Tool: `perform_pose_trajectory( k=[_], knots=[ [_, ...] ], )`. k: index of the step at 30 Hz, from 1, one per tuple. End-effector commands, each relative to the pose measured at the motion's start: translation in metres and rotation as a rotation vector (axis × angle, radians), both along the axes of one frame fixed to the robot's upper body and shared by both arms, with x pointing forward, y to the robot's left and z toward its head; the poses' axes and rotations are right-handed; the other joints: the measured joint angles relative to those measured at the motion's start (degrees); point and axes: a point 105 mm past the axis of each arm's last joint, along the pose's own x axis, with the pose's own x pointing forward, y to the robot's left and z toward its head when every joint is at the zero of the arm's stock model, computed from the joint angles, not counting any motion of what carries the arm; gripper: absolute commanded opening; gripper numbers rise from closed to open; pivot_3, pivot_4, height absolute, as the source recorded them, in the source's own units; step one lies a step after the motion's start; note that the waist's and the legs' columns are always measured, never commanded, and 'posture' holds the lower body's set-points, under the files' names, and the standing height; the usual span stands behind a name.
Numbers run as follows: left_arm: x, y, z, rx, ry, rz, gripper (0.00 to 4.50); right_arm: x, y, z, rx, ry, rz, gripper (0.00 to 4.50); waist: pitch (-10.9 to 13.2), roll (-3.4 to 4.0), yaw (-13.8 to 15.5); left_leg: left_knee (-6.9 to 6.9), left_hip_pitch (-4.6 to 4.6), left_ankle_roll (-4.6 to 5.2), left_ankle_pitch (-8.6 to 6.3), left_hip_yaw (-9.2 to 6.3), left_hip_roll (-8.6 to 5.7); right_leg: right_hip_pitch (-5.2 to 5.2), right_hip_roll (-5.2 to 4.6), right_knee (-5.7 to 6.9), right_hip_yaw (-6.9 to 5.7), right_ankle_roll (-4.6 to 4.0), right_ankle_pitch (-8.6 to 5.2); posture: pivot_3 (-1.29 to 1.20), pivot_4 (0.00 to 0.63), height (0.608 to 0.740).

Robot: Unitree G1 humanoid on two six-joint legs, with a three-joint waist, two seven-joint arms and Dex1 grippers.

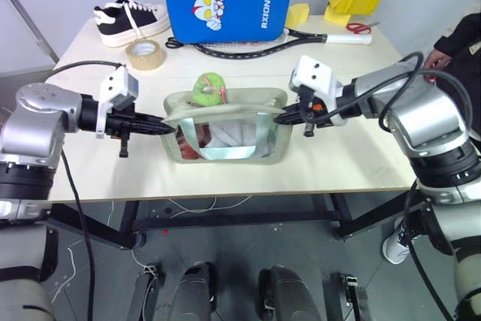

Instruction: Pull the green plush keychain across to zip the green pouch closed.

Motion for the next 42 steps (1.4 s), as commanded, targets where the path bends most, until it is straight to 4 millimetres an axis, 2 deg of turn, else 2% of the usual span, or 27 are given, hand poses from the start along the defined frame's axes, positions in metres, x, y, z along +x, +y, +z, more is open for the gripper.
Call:
perform_pose_trajectory(
  k=[1, 3, 6, 9, 12, 14, 16, 20, 23, 29, 32, 36, 39, 42],
  knots=[
    [0.005, -0.005, 0.003, 0.018, -0.054, 0.018, 0.00, -0.008, -0.001, 0.012, -0.017, -0.072, 0.039, 0.79, 0.00, 0.00, 0.08, 0.00, 0.00, 0.00, 0.00, 0.00, 0.00, 0.00, 0.00, 0.00, 0.00, 0.00, 0.00, 0.00, 0.150, 0.740],
    [0.007, -0.004, 0.003, 0.030, -0.068, 0.029, 0.00, -0.019, 0.000, 0.019, 0.003, -0.075, 0.097, 1.48, 0.00, 0.00, 0.19, 0.00, 0.00, 0.00, 0.00, 0.00, -0.02, 0.02, -0.02, 0.00, 0.00, 0.00, 0.00, 0.00, 0.150, 0.740],
    [0.007, -0.006, 0.002, 0.034, -0.075, 0.026, 0.00, -0.043, 0.000, 0.050, 0.097, -0.114, 0.229, 2.98, 0.00, 0.00, 0.16, 0.01, -0.01, 0.00, 0.00, 0.00, -0.03, 0.02, -0.03, -0.01, 0.00, 0.00, 0.00, 0.00, 0.150, 0.740],
    [0.007, -0.007, 0.002, 0.029, -0.083, 0.019, 0.00, -0.047, 0.011, 0.073, 0.167, -0.151, 0.281, 4.47, -0.01, 0.02, -0.02, 0.01, 0.04, 0.01, 0.00, 0.00, -0.01, 0.04, -0.02, -0.01, 0.00, 0.00, 0.00, 0.00, 0.150, 0.740],
    [0.007, -0.009, 0.000, 0.027, -0.086, 0.014, 0.00, -0.029, 0.035, 0.091, 0.233, -0.181, 0.258, 4.47, -0.05, 0.08, -0.30, 0.00, 0.14, 0.00, -0.01, 0.00, 0.01, 0.08, 0.02, 0.01, 0.02, -0.03, 0.02, 0.00, 0.150, 0.740],
    [0.007, -0.010, 0.000, 0.025, -0.088, 0.012, 0.00, -0.013, 0.051, 0.095, 0.245, -0.192, 0.225, 4.47, -0.05, 0.08, -0.27, 0.00, 0.16, 0.00, -0.01, 0.02, 0.02, 0.09, 0.02, 0.03, 0.02, -0.03, 0.02, 0.00, 0.150, 0.740],
    [0.006, -0.011, 0.001, 0.018, -0.090, 0.009, 0.00, 0.005, 0.073, 0.093, 0.235, -0.200, 0.194, 4.47, -0.06, 0.08, -0.11, -0.01, 0.12, 0.00, -0.01, 0.04, 0.01, 0.07, 0.01, 0.02, 0.03, -0.03, 0.02, 0.00, 0.150, 0.740],
    [0.004, -0.010, 0.001, 0.018, -0.091, 0.011, 0.00, 0.031, 0.098, 0.085, 0.206, -0.152, 0.104, 4.47, -0.06, 0.07, 0.09, 0.00, 0.00, 0.01, -0.01, 0.05, -0.03, 0.03, -0.04, -0.01, 0.04, -0.03, 0.02, 0.00, 0.150, 0.740],
    [0.003, -0.011, 0.001, 0.020, -0.094, 0.009, 0.00, 0.044, 0.106, 0.082, 0.207, -0.131, 0.056, 4.47, -0.06, 0.07, 0.07, 0.02, -0.01, 0.02, -0.02, 0.08, -0.04, 0.02, -0.05, -0.02, 0.06, 0.01, 0.04, 0.00, 0.150, 0.740],
    [0.002, -0.011, 0.002, 0.016, -0.099, 0.012, 0.00, 0.056, 0.107, 0.070, 0.144, -0.123, 0.027, 4.47, -0.06, 0.07, -0.05, 0.01, 0.01, 0.03, -0.02, 0.07, -0.05, 0.04, -0.05, -0.03, 0.06, 0.01, 0.05, 0.00, 0.150, 0.740],
    [0.002, -0.011, 0.002, 0.015, -0.099, 0.014, 0.00, 0.055, 0.110, 0.058, 0.112, -0.085, 0.055, 3.69, -0.06, 0.07, -0.19, 0.00, 0.01, 0.03, -0.02, 0.07, -0.05, 0.03, -0.04, -0.03, 0.06, 0.01, 0.05, 0.00, 0.150, 0.740],
    [0.003, -0.010, 0.001, 0.014, -0.100, 0.023, 0.00, 0.052, 0.114, 0.055, 0.107, -0.069, 0.078, 1.79, -0.06, 0.07, -0.12, -0.01, 0.01, 0.03, -0.02, 0.06, -0.04, 0.03, -0.04, -0.03, 0.06, 0.02, 0.05, 0.00, 0.150, 0.740],
    [0.003, -0.010, 0.001, 0.012, -0.100, 0.027, 0.00, 0.050, 0.114, 0.057, 0.114, -0.063, 0.090, 0.14, -0.06, 0.07, -0.01, -0.01, 0.01, 0.03, -0.02, 0.06, -0.04, 0.03, -0.04, -0.03, 0.06, 0.01, 0.05, 0.00, 0.150, 0.740],
    [0.004, -0.009, 0.001, 0.011, -0.102, 0.038, 0.00, 0.050, 0.111, 0.060, 0.125, -0.065, 0.084, 0.06, -0.06, 0.07, -0.06, -0.01, 0.02, 0.03, -0.02, 0.06, -0.04, 0.03, -0.04, -0.03, 0.06, 0.01, 0.05, 0.00, 0.150, 0.740]
  ],
)
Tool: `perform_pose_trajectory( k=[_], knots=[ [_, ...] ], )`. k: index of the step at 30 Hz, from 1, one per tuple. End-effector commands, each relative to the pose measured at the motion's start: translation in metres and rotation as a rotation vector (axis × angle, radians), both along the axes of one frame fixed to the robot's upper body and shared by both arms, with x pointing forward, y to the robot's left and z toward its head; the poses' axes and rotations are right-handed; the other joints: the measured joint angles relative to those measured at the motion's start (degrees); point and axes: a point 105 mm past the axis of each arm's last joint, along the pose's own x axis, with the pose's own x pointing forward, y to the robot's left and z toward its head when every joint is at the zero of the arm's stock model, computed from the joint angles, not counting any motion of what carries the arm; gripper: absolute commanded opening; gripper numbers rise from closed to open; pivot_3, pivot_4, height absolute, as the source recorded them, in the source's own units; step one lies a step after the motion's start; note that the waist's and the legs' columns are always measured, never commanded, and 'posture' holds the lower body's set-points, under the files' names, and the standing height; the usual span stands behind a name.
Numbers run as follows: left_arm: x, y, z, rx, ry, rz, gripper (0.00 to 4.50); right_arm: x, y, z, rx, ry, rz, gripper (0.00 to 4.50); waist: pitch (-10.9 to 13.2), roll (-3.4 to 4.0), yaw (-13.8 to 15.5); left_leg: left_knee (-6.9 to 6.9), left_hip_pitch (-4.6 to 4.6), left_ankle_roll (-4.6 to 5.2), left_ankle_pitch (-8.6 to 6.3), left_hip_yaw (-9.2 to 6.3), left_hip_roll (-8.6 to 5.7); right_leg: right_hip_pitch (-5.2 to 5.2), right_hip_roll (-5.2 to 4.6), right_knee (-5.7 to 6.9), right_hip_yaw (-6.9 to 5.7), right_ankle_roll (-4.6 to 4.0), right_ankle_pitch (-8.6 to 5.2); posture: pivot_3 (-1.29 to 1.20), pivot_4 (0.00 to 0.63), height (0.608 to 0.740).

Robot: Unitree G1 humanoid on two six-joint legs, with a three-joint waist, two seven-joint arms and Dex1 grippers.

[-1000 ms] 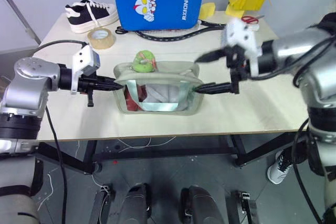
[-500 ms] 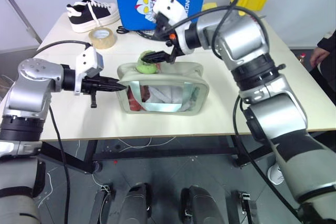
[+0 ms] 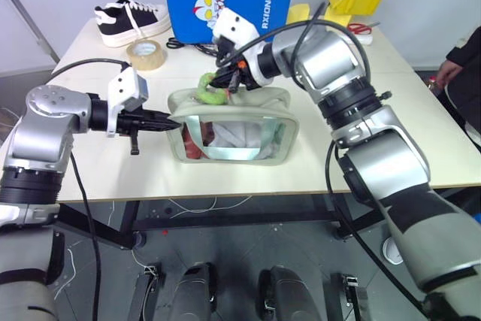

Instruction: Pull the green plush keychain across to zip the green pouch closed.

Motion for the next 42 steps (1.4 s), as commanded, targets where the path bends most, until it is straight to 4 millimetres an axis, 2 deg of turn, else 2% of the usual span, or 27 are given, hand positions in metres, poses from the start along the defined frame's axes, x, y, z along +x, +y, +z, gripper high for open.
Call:
perform_pose_trajectory(
  k=[1, 2, 4, 6, 8, 12, 15, 17, 19, 24, 27, 30, 32, 34, 37, 42],
  knots=[
    [-0.001, 0.001, 0.001, 0.002, -0.011, 0.012, 0.00, -0.003, -0.007, 0.025, 0.042, -0.057, -0.009, 0.06, 0.00, 0.00, -0.02, 0.00, 0.00, 0.00, 0.00, 0.00, 0.00, 0.00, 0.00, 0.00, 0.00, 0.00, 0.00, 0.00, 0.150, 0.740],
    [0.000, 0.001, 0.001, -0.001, -0.011, 0.018, 0.00, -0.002, -0.011, 0.028, 0.051, -0.062, -0.023, 0.06, 0.00, 0.00, 0.01, 0.00, 0.00, 0.00, 0.00, -0.01, 0.00, 0.00, 0.00, 0.00, 0.00, 0.00, 0.00, 0.00, 0.150, 0.740],
    [0.001, 0.004, 0.000, -0.012, -0.006, 0.049, 0.00, -0.002, -0.034, 0.043, 0.072, -0.097, -0.069, 0.06, 0.00, 0.00, 0.16, 0.00, -0.01, 0.00, 0.00, -0.01, 0.00, 0.00, 0.00, -0.01, 0.00, 0.00, 0.00, 0.00, 0.150, 0.740],
    [0.001, 0.007, 0.000, -0.034, -0.001, 0.078, 0.00, 0.001, -0.073, 0.055, 0.060, -0.162, -0.177, 0.06, 0.00, 0.00, 0.31, 0.00, -0.03, 0.00, 0.00, -0.02, -0.01, 0.00, -0.03, -0.04, 0.00, 0.00, 0.00, 0.00, 0.150, 0.740],
    [0.000, 0.010, -0.003, -0.054, 0.008, 0.104, 0.00, 0.003, -0.113, 0.056, 0.011, -0.205, -0.283, 0.06, 0.00, -0.01, 0.45, 0.00, -0.05, 0.02, -0.02, -0.02, -0.02, 0.02, -0.06, -0.10, 0.00, 0.00, 0.00, 0.00, 0.150, 0.740],
    [-0.007, 0.017, -0.012, -0.063, 0.032, 0.139, 0.00, 0.000, -0.184, 0.039, -0.107, -0.222, -0.469, 0.06, -0.01, -0.01, -0.08, -0.02, 0.03, 0.07, -0.06, 0.03, -0.03, 0.06, -0.09, -0.17, 0.02, 0.00, 0.00, 0.00, 0.150, 0.740],
    [-0.010, 0.022, -0.015, -0.072, 0.042, 0.173, 0.00, -0.002, -0.236, 0.015, -0.236, -0.224, -0.624, 0.06, -0.01, 0.12, -0.51, -0.09, 0.15, 0.07, -0.06, 0.13, 0.02, 0.03, -0.02, -0.11, 0.09, 0.00, 0.00, 0.00, 0.150, 0.740],
    [-0.012, 0.024, -0.016, -0.082, 0.047, 0.191, 0.00, -0.007, -0.258, -0.008, -0.318, -0.207, -0.682, 0.06, -0.01, 0.17, -0.39, -0.11, 0.20, 0.07, -0.06, 0.16, 0.03, 0.01, 0.01, -0.04, 0.17, 0.00, 0.00, 0.00, 0.150, 0.740],
    [-0.015, 0.026, -0.016, -0.087, 0.049, 0.202, 0.00, -0.017, -0.259, -0.034, -0.366, -0.159, -0.658, 0.06, -0.01, 0.17, -0.16, -0.12, 0.20, 0.07, -0.06, 0.17, 0.04, 0.00, 0.02, -0.04, 0.18, 0.00, 0.00, 0.00, 0.150, 0.740],
    [-0.019, 0.020, -0.015, -0.111, 0.057, 0.208, 0.00, -0.035, -0.222, -0.096, -0.342, -0.047, -0.565, 0.06, -0.02, 0.17, -0.16, -0.08, 0.19, 0.07, -0.06, 0.16, 0.05, 0.03, 0.00, -0.07, 0.21, 0.00, 0.00, 0.00, 0.150, 0.740],
    [-0.020, 0.018, -0.015, -0.118, 0.061, 0.207, 0.00, -0.039, -0.212, -0.121, -0.349, -0.025, -0.555, 0.06, -0.02, 0.17, -0.27, -0.08, 0.33, 0.07, -0.06, 0.14, 0.07, 0.08, 0.04, -0.07, 0.29, 0.00, 0.00, 0.00, 0.150, 0.740],
    [-0.021, 0.017, -0.016, -0.120, 0.063, 0.209, 0.00, -0.042, -0.208, -0.133, -0.344, -0.001, -0.562, 0.06, -0.02, 0.17, -0.12, -0.10, 0.33, 0.07, -0.06, 0.13, 0.07, 0.08, 0.04, -0.07, 0.32, 0.00, -0.01, 0.00, 0.150, 0.740],
    [-0.023, 0.016, -0.015, -0.123, 0.062, 0.208, 0.00, -0.039, -0.206, -0.133, -0.317, 0.002, -0.577, 0.06, -0.03, 0.15, -0.09, -0.10, 0.33, 0.07, -0.06, 0.14, 0.07, 0.08, 0.04, -0.08, 0.34, 0.00, -0.01, 0.00, 0.150, 0.740],
    [-0.024, 0.015, -0.013, -0.126, 0.059, 0.205, 0.00, -0.030, -0.204, -0.119, -0.253, -0.019, -0.603, 0.06, -0.03, 0.15, -0.19, -0.09, 0.35, 0.07, -0.06, 0.15, 0.07, 0.08, 0.04, -0.08, 0.34, 0.00, -0.01, 0.00, 0.150, 0.740],
    [-0.024, 0.011, -0.012, -0.128, 0.053, 0.190, 0.00, -0.035, -0.194, -0.097, -0.153, 0.026, -0.553, 0.91, -0.03, 0.15, -0.20, -0.11, 0.35, 0.07, -0.06, 0.14, 0.07, 0.07, 0.06, -0.08, 0.36, -0.01, -0.01, 0.00, 0.150, 0.740],
    [-0.021, 0.002, -0.004, -0.134, 0.038, 0.142, 0.00, -0.052, -0.193, -0.040, 0.043, 0.061, -0.431, 3.51, -0.02, 0.15, -0.01, -0.14, 0.32, 0.08, -0.07, 0.15, 0.06, 0.06, 0.05, -0.11, 0.37, 0.00, -0.01, 0.00, 0.150, 0.740]
  ],
)
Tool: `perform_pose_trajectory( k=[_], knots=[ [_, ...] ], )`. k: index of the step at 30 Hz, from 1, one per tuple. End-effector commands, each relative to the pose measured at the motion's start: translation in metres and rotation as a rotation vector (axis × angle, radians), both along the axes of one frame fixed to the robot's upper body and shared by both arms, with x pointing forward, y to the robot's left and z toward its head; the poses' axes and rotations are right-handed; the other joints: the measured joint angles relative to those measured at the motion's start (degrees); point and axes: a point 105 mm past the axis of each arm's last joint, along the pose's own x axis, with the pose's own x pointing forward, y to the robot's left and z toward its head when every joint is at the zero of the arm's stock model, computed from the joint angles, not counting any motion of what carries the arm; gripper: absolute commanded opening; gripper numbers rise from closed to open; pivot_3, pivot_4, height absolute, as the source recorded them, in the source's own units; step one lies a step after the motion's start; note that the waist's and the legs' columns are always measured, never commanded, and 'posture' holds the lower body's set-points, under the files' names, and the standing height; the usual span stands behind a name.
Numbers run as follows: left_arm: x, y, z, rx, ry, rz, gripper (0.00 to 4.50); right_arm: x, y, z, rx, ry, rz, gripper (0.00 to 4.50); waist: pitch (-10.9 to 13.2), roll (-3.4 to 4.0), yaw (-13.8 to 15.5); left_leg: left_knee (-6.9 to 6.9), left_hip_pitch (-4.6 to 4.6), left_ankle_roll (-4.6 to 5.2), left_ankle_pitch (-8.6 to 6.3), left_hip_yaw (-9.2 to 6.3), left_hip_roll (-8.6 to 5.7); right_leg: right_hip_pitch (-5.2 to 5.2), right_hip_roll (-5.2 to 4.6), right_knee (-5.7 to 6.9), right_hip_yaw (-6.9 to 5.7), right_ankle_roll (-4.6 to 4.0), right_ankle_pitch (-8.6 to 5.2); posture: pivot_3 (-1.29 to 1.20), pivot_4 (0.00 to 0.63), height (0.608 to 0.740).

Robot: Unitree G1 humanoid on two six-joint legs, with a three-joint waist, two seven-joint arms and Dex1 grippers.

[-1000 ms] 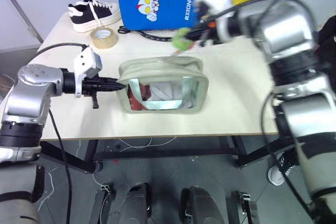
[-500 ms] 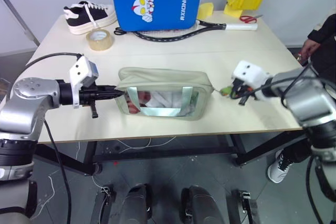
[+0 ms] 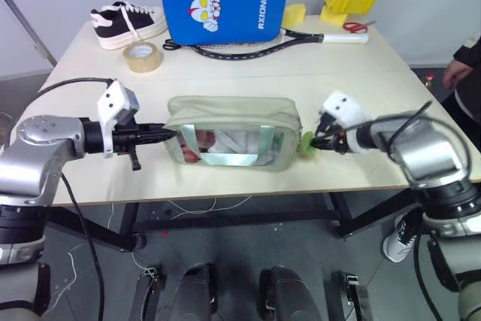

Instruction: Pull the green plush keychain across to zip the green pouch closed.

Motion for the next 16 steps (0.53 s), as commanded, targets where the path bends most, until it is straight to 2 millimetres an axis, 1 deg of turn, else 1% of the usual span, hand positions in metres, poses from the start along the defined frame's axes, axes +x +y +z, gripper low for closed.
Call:
perform_pose_trajectory(
  k=[1, 2, 3, 4, 5, 7, 8, 10, 11, 13, 16],
  knots=[
    [0.002, -0.005, 0.010, 0.005, -0.016, -0.029, 0.00, -0.020, 0.000, 0.054, 0.126, -0.073, 0.123, 4.00, 0.00, 0.00, 0.23, 0.00, 0.00, 0.00, 0.00, 0.00, 0.00, 0.00, 0.00, -0.01, 0.00, 0.00, 0.00, 0.00, 0.150, 0.740],
    [0.001, -0.007, 0.013, -0.009, -0.006, -0.044, 0.37, -0.027, -0.001, 0.060, 0.137, -0.077, 0.164, 4.49, 0.01, -0.01, 0.33, 0.00, -0.05, 0.00, 0.00, 0.01, -0.01, 0.00, 0.00, -0.03, -0.02, 0.00, 0.00, 0.00, 0.150, 0.740],
    [0.001, -0.008, 0.017, -0.027, 0.011, -0.055, 0.75, -0.031, -0.003, 0.067, 0.144, -0.092, 0.190, 4.50, 0.00, -0.03, 0.27, 0.00, -0.06, 0.00, 0.00, 0.01, -0.01, 0.00, 0.00, -0.07, -0.02, 0.00, 0.00, 0.00, 0.150, 0.740],
    [0.000, -0.007, 0.020, -0.039, 0.020, -0.064, 1.02, -0.033, -0.005, 0.071, 0.150, -0.099, 0.197, 4.50, 0.01, -0.04, 0.18, 0.00, -0.07, 0.01, -0.02, 0.00, -0.01, 0.01, 0.00, -0.09, -0.02, 0.00, 0.00, 0.00, 0.150, 0.740],
    [0.000, -0.006, 0.024, -0.041, 0.022, -0.069, 1.46, -0.034, -0.008, 0.075, 0.159, -0.104, 0.199, 4.50, 0.01, -0.04, 0.10, 0.01, -0.08, 0.02, -0.02, 0.00, -0.01, 0.00, 0.00, -0.11, -0.02, 0.00, 0.00, 0.00, 0.150, 0.740],
    [-0.003, -0.003, 0.032, -0.022, 0.010, -0.101, 2.47, -0.037, -0.012, 0.078, 0.164, -0.111, 0.211, 4.50, 0.01, -0.05, -0.08, 0.01, -0.08, 0.02, -0.02, 0.00, -0.01, -0.01, -0.01, -0.12, -0.01, 0.00, 0.00, 0.00, 0.150, 0.740],
    [-0.005, 0.002, 0.042, -0.026, 0.001, -0.103, 2.89, -0.041, -0.011, 0.080, 0.178, -0.109, 0.235, 4.50, 0.02, -0.04, -0.20, 0.01, -0.08, 0.02, -0.02, 0.00, 0.00, -0.03, -0.01, -0.11, 0.00, 0.00, 0.00, 0.00, 0.150, 0.740],
    [-0.011, 0.014, 0.059, -0.014, -0.031, -0.106, 4.06, -0.050, -0.006, 0.082, 0.205, -0.107, 0.290, 4.50, 0.02, -0.05, -0.24, -0.01, -0.11, 0.02, -0.02, 0.00, 0.00, -0.09, 0.01, -0.11, 0.00, 0.00, 0.00, 0.00, 0.150, 0.740],
    [-0.014, 0.019, 0.065, -0.009, -0.036, -0.105, 4.45, -0.054, -0.003, 0.082, 0.216, -0.107, 0.317, 4.50, 0.02, -0.05, -0.33, -0.03, -0.11, 0.02, -0.02, 0.01, 0.01, -0.11, 0.03, -0.11, 0.00, 0.00, 0.00, 0.00, 0.150, 0.740],
    [-0.019, 0.026, 0.071, -0.015, -0.033, -0.095, 4.45, -0.061, 0.003, 0.079, 0.225, -0.102, 0.355, 4.50, 0.02, -0.04, -0.24, -0.10, -0.10, 0.02, -0.02, 0.02, 0.02, -0.13, 0.02, -0.11, 0.01, 0.00, 0.00, 0.00, 0.150, 0.740],
    [-0.022, 0.032, 0.071, -0.027, -0.026, -0.068, 4.45, -0.065, 0.005, 0.064, 0.193, -0.087, 0.376, 4.50, 0.02, -0.04, -0.08, -0.14, -0.10, 0.02, -0.02, 0.01, 0.01, -0.12, 0.01, -0.11, 0.01, 0.00, -0.01, 0.00, 0.150, 0.740]
  ],
)
